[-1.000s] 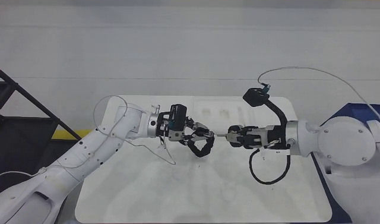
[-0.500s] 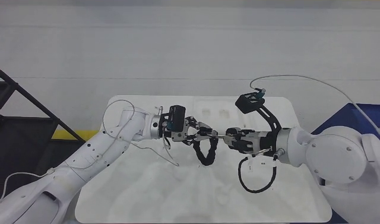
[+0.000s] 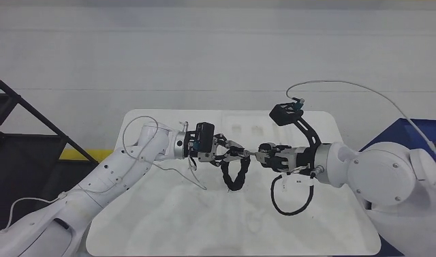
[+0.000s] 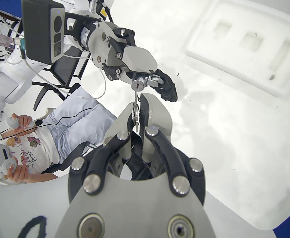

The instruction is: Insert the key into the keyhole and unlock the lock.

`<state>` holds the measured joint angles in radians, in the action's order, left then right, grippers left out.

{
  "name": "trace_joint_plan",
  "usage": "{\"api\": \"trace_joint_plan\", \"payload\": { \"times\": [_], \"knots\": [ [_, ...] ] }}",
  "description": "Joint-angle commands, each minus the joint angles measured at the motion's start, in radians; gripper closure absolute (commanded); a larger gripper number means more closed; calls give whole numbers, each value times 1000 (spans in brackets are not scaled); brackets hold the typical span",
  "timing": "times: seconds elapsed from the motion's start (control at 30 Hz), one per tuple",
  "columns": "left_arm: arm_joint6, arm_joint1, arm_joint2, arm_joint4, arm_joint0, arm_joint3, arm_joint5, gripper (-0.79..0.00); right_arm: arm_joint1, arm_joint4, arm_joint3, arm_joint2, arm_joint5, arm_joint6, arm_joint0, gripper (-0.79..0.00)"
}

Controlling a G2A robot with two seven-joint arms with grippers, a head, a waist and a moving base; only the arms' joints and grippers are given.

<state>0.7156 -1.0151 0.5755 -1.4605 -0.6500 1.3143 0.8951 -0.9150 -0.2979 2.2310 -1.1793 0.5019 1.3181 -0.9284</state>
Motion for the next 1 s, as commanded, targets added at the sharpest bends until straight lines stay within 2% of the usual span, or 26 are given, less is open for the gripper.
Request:
{"api": "trace_joint_plan", "payload": {
  "times": [0.0, 0.97],
  "knots": [
    [0, -2, 3, -3, -1, -1, 0, 0, 2, 1, -3, 4, 2, -2, 2, 0],
    [-8, -29, 49, -43, -23, -9, 46, 0, 35, 38, -23, 53, 27, -27, 36, 0]
  ]
}}
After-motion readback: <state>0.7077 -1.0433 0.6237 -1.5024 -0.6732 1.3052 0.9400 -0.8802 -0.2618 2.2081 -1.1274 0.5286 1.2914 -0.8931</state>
